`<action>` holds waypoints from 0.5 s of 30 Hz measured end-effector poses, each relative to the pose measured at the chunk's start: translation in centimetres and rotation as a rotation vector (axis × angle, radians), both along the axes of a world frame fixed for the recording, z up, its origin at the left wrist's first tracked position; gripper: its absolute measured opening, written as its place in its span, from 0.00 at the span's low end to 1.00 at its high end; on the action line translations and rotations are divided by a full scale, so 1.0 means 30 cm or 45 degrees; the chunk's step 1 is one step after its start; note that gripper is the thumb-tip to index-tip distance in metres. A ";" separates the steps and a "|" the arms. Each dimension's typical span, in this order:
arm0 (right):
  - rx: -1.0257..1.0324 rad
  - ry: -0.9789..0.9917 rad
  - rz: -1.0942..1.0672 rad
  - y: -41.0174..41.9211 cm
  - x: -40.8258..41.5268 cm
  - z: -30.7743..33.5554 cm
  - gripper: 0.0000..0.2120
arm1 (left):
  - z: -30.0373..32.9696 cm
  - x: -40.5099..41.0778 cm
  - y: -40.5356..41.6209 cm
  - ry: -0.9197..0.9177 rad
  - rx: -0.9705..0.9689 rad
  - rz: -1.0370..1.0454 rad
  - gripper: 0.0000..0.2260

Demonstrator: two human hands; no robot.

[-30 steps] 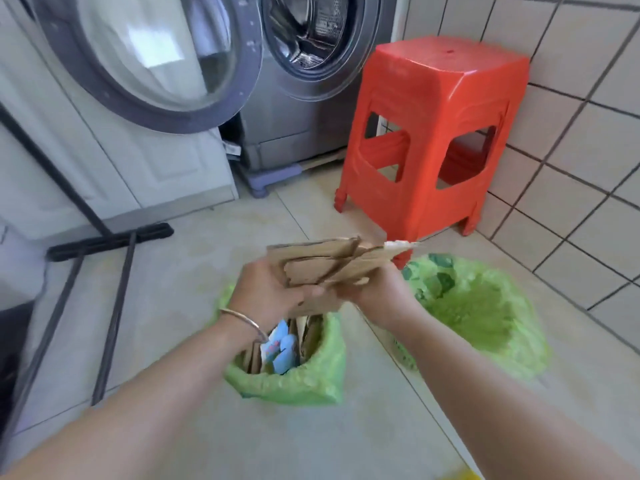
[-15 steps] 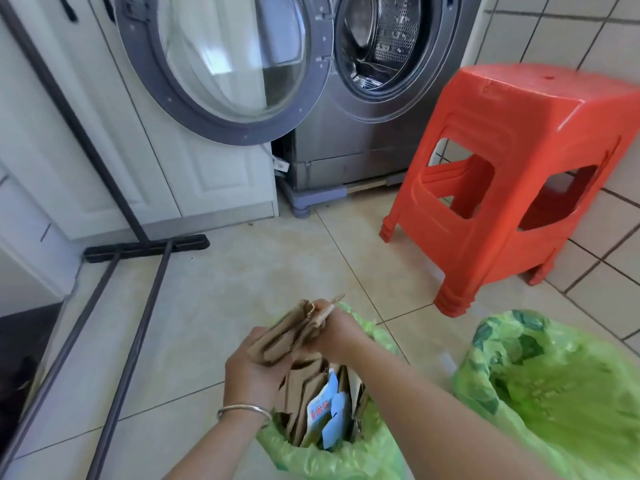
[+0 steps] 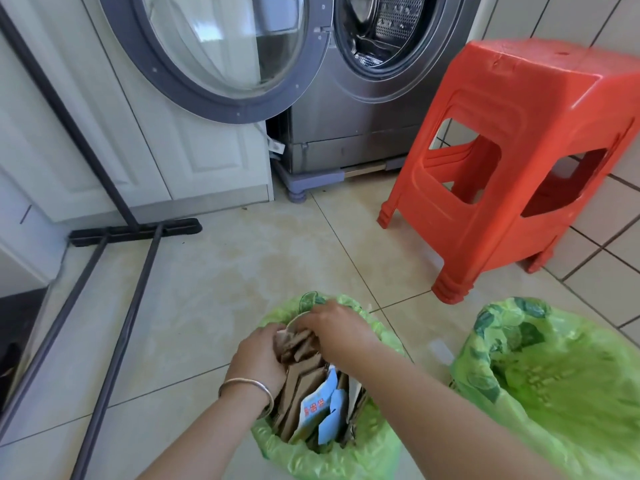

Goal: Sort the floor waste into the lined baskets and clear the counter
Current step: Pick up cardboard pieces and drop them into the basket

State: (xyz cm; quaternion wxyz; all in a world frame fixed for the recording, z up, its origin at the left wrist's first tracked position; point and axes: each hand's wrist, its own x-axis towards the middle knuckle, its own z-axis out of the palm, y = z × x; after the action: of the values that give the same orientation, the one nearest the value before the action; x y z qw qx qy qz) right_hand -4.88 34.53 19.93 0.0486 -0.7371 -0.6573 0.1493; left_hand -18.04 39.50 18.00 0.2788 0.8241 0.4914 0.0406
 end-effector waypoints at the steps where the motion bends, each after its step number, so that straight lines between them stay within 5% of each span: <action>1: -0.031 0.004 -0.028 -0.015 -0.001 -0.026 0.26 | 0.004 -0.005 0.002 0.011 0.055 -0.041 0.18; 8: -0.321 -0.091 -0.052 -0.040 -0.057 -0.110 0.18 | -0.036 -0.005 -0.024 0.408 0.027 -0.373 0.14; 12: -0.127 0.046 -0.139 -0.076 -0.048 -0.069 0.31 | 0.036 -0.011 0.021 0.465 0.014 -0.359 0.24; 15: 0.151 0.310 -0.420 -0.163 -0.057 0.015 0.31 | 0.170 0.034 -0.004 0.653 0.271 -0.366 0.27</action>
State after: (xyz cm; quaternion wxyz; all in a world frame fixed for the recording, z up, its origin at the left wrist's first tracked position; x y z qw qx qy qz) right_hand -6.60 29.64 20.39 0.1946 -0.8070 -0.5248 0.1884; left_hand -17.02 39.37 23.10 0.0605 0.8931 0.4170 -0.1574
